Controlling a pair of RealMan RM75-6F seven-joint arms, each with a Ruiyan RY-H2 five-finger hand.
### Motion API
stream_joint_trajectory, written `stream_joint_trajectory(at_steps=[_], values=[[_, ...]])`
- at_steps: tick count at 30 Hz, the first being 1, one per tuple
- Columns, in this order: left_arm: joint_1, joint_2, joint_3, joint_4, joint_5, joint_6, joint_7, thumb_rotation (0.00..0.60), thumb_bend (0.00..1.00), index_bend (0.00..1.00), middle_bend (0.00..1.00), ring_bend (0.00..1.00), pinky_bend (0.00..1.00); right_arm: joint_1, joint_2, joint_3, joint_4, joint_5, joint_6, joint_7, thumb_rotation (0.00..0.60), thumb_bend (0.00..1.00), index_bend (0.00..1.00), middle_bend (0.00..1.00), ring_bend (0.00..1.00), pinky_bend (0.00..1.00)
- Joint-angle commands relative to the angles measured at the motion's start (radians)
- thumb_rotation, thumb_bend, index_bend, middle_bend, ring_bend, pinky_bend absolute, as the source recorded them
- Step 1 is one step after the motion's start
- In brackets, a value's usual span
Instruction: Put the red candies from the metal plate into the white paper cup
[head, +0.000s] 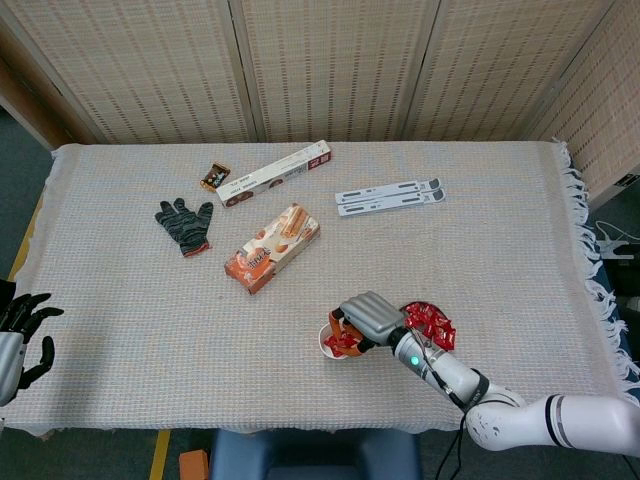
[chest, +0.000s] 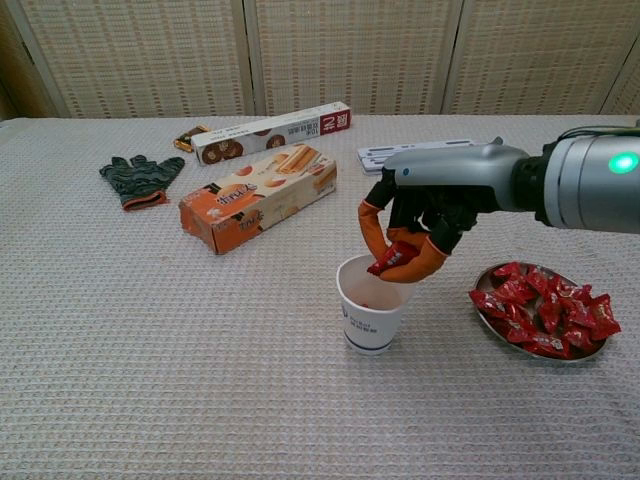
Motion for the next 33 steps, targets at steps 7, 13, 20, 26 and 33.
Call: stream_joint_trajectory(at_steps=[7,13,20,26,33], values=[[0.001,0.001,0.0,-0.001,0.0,0.001,-0.002,0.6,0.62,0.29,0.13,0.08,0.3,-0.003,0.011,-0.009,-0.008,-0.02,0.003,0.019,0.6,0.18,0.56,0.86,0.75,0.93],[0.001,0.0,-0.001,0.0,-0.001,0.001,0.0,0.6,0.62,0.29,0.13,0.08,0.3,-0.006,0.009,-0.01,0.003,-0.032,0.006,0.04,0.6,0.11,0.5,0.86,0.75,0.93],[0.0,0.001,-0.001,0.0,-0.002,-0.001,-0.003,0.6,0.62,0.29,0.13,0.08,0.3,-0.019,0.007,-0.01,0.013,-0.061,0.022,0.066,0.6,0.1,0.48,0.86,0.75,0.93],[0.002,0.005,-0.003,-0.001,-0.003,0.003,-0.014,0.6,0.62,0.29,0.13,0.08,0.3,-0.057,0.069,-0.07,-0.004,-0.079,0.108,-0.063,0.6,0.1,0.45,0.86,0.75,0.93],[0.001,0.003,-0.002,-0.001,-0.001,0.001,-0.009,0.6,0.62,0.29,0.13,0.08,0.3,-0.111,0.063,-0.163,0.031,0.015,0.215,-0.279,0.6,0.09,0.38,0.86,0.75,0.93]])
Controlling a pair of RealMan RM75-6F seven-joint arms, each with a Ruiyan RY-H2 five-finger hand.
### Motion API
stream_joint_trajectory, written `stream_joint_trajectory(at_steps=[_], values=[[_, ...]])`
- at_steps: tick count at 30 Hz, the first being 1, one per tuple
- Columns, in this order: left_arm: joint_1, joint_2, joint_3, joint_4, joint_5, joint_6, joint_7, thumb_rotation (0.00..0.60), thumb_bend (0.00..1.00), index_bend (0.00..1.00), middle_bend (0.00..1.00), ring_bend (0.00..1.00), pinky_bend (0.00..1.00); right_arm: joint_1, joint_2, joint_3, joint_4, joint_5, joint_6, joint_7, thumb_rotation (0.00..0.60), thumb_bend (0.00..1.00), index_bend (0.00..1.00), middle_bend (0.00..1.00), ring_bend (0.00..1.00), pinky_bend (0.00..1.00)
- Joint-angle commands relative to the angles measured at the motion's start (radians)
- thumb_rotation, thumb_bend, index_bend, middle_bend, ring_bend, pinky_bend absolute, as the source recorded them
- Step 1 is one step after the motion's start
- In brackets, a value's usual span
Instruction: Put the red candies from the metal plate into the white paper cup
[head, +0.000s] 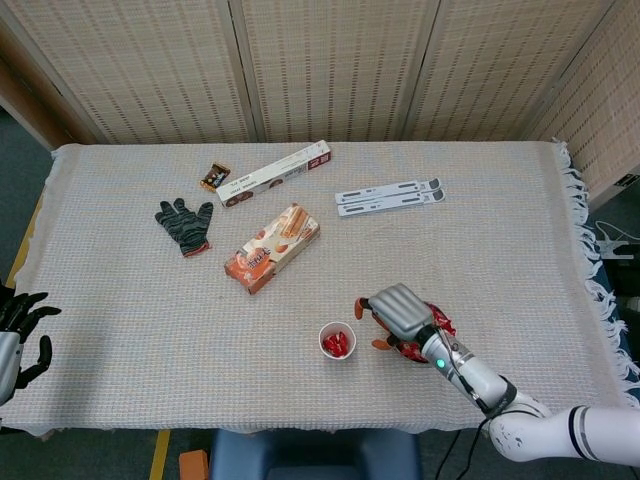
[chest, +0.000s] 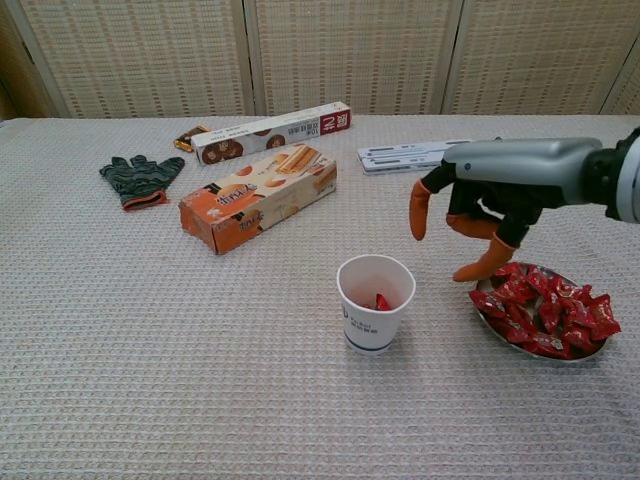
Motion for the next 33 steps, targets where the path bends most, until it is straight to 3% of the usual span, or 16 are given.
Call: stream_joint_trajectory(at_steps=[1,9,33], values=[[-0.001,-0.001,0.001,-0.001,0.0,-0.003,0.007,0.6,0.62,0.29,0.13,0.08,0.3,-0.045,-0.003,-0.079,0.027,0.112,0.066,-0.154,0.6,0.09,0.38,0.86,0.75,0.93],[-0.001,-0.002,0.001,-0.003,-0.003,-0.005,0.01,0.6,0.62,0.29,0.13,0.08,0.3,-0.038,-0.03,-0.092,0.069,0.195,0.024,-0.187,0.6,0.06,0.35,0.86,0.75,0.93],[-0.002,0.0,0.001,-0.003,-0.003,-0.007,0.007,0.6,0.62,0.29,0.13,0.08,0.3,-0.031,-0.08,-0.118,0.139,0.264,0.003,-0.241,0.6,0.05,0.31,0.86,0.74,0.93]])
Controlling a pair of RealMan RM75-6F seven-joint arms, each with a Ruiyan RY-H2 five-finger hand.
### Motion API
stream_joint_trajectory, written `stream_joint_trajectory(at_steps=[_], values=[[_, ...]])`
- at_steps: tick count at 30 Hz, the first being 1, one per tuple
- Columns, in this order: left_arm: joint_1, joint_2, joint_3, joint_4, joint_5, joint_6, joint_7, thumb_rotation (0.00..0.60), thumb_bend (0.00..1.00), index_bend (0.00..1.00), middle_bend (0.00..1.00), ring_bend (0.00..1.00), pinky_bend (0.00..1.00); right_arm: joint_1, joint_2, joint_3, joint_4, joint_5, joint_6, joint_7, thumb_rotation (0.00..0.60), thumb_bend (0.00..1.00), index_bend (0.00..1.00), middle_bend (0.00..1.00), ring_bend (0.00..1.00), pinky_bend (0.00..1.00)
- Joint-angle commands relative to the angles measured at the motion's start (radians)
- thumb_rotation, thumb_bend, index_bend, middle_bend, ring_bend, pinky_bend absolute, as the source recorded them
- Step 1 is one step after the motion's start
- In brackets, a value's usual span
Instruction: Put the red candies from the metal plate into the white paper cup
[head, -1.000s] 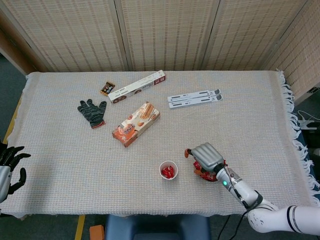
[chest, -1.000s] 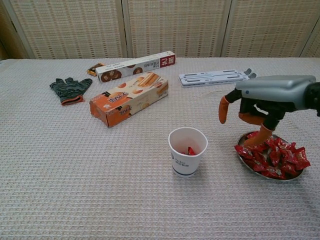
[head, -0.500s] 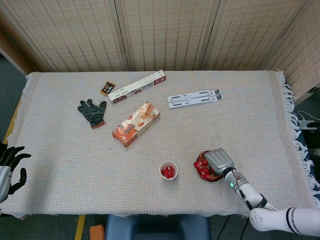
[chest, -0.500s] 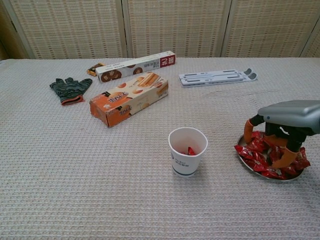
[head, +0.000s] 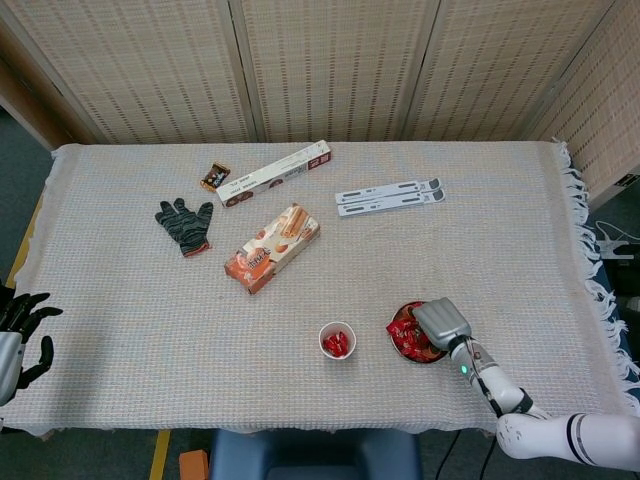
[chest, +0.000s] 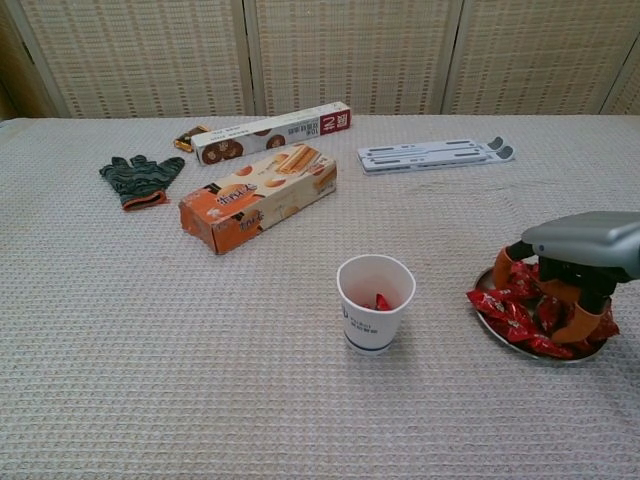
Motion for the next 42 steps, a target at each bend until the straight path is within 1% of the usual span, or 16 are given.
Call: stream_joint_trajectory(at_steps=[1,9,11,19,22,26,31,36,42], values=[[0.0,0.0,0.0,0.0,0.0,0.0,-0.001,0.6,0.62,0.29,0.13,0.08,0.3,-0.003,-0.006,-0.002,0.008,-0.003,0.0,0.001,0.6,0.05,0.32,0.86,0.74,0.93],[0.0,0.001,0.001,0.0,0.002,0.0,-0.005,0.6,0.62,0.29,0.13,0.08,0.3,-0.012,-0.012,-0.003,0.017,-0.022,-0.001,0.011,0.6,0.05,0.44,0.86,0.74,0.93],[0.0,0.001,0.001,0.0,0.002,0.0,-0.005,0.6,0.62,0.29,0.13,0.08,0.3,-0.014,-0.012,-0.004,0.018,-0.027,0.001,0.011,0.6,0.08,0.46,0.86,0.74,0.93],[0.0,0.001,0.001,0.001,0.004,0.001,-0.005,0.6,0.62,0.29,0.13,0.08,0.3,-0.025,-0.015,-0.002,0.022,-0.035,0.014,0.014,0.6,0.24,0.58,0.86,0.75,0.94],[0.0,0.001,0.002,0.001,0.003,-0.001,-0.005,0.6,0.62,0.29,0.13,0.08,0.3,-0.03,-0.016,0.003,0.022,-0.035,0.024,0.014,0.6,0.26,0.61,0.86,0.75,0.94],[0.0,0.0,0.002,0.002,0.004,0.0,-0.006,0.6,0.62,0.29,0.13,0.08,0.3,-0.038,-0.005,0.015,0.005,-0.044,0.039,0.028,0.6,0.27,0.64,0.86,0.75,0.94],[-0.001,0.0,0.002,0.001,0.004,-0.001,-0.006,0.6,0.62,0.29,0.13,0.08,0.3,-0.049,0.029,0.042,-0.049,-0.076,0.069,0.059,0.6,0.27,0.67,0.86,0.75,0.94],[0.0,0.001,0.003,0.0,0.007,0.001,-0.005,0.6,0.62,0.29,0.13,0.08,0.3,-0.052,0.085,0.078,-0.15,-0.135,0.089,0.101,0.6,0.27,0.67,0.86,0.75,0.94],[0.0,0.0,0.003,0.001,0.006,0.0,-0.005,0.6,0.62,0.29,0.13,0.08,0.3,-0.045,0.133,0.123,-0.239,-0.189,0.09,0.15,0.6,0.27,0.67,0.86,0.75,0.94]])
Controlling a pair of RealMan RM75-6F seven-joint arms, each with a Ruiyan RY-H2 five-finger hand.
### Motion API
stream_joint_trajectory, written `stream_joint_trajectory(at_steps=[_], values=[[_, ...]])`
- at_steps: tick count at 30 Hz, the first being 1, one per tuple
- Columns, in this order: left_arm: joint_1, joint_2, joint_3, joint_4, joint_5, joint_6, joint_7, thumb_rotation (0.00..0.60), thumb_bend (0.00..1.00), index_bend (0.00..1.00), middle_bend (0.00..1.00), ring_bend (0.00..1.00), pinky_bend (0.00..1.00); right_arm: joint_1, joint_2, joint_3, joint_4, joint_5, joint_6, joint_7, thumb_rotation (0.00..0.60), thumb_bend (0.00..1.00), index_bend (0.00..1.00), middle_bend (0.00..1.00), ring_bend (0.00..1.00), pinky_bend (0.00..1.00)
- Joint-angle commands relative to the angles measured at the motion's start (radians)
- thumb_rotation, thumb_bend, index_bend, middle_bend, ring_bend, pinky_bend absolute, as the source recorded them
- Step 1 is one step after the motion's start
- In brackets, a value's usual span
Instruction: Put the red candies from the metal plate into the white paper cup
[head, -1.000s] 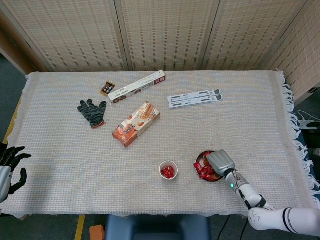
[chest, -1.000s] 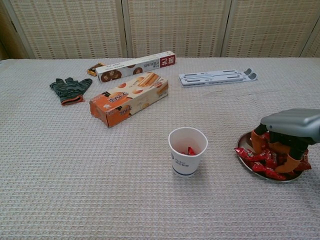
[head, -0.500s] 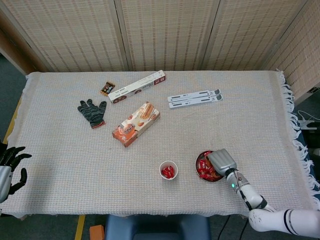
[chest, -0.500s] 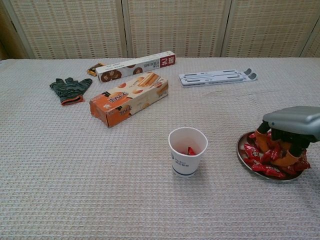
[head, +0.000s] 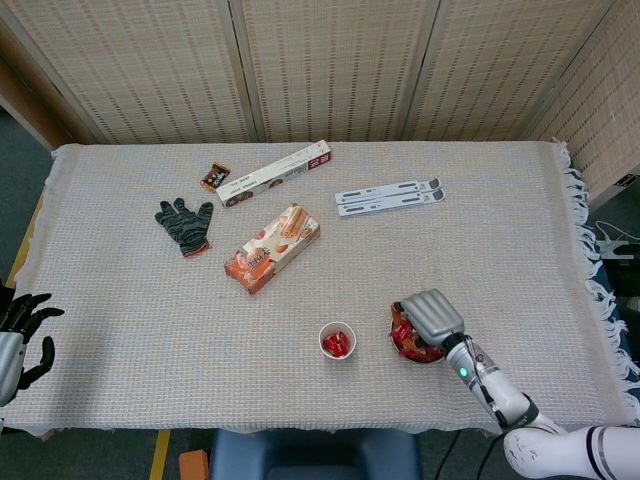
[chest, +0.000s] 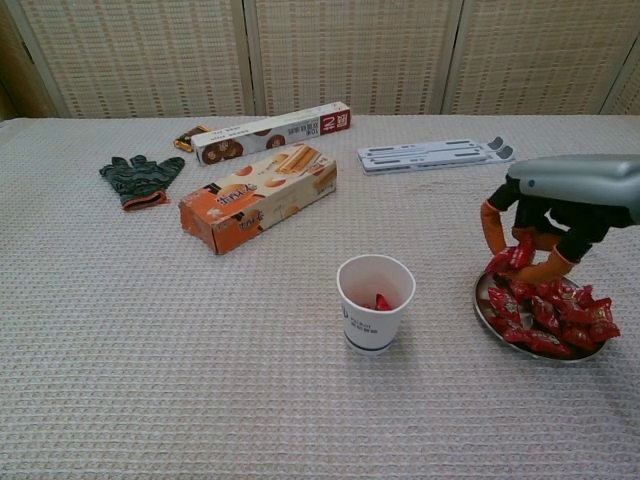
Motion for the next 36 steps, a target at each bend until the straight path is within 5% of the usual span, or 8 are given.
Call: stream_joint_trajectory(at_steps=[1,8,15,36], values=[[0.0,0.0,0.0,0.0,-0.001,-0.002,0.001,0.6,0.62,0.29,0.13,0.08,0.3,0.009,0.027,0.034,-0.043,-0.033,-0.001,0.032,0.6,0.27,0.67,0.86,0.75,0.94],[0.0,-0.001,0.0,0.0,-0.001,0.0,0.005,0.6,0.62,0.29,0.13,0.08,0.3,0.06,0.026,0.082,-0.081,-0.033,-0.075,0.076,0.6,0.27,0.67,0.86,0.75,0.94],[0.002,-0.001,-0.002,0.0,-0.001,0.007,0.003,0.6,0.62,0.29,0.13,0.08,0.3,0.128,-0.045,0.097,-0.001,0.034,-0.16,0.085,0.6,0.27,0.67,0.86,0.75,0.94],[0.004,0.001,-0.004,0.001,-0.002,0.009,-0.005,0.6,0.62,0.29,0.13,0.08,0.3,0.188,-0.138,0.096,0.107,0.033,-0.234,0.173,0.6,0.27,0.62,0.86,0.75,0.94]])
